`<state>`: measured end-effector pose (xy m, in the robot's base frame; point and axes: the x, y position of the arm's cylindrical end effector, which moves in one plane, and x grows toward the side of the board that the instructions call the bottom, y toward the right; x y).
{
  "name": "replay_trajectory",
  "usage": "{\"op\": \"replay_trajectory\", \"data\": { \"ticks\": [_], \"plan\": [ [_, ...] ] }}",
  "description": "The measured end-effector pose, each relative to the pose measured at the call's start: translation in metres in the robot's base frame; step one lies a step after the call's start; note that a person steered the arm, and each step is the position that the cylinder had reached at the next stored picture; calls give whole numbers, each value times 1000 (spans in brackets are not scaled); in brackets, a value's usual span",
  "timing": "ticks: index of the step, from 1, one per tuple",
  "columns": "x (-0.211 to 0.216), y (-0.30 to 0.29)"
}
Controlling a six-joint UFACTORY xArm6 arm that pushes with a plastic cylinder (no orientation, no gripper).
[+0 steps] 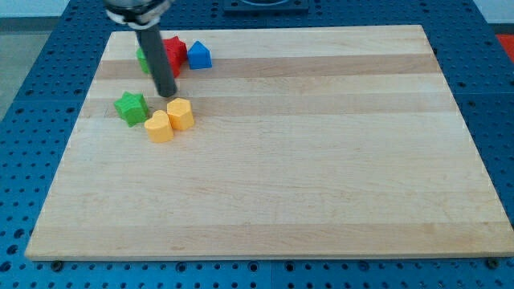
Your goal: Nudge the yellow hexagon and the yellow heart left a bit
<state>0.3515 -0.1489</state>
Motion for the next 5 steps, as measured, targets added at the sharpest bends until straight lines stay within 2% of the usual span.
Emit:
{"op": "replay_trajectory", "data": {
  "ticks": [1, 2, 3, 5],
  "plan": [
    [10, 41],
    [39, 67],
    [57, 71],
    [58, 41]
  ]
}}
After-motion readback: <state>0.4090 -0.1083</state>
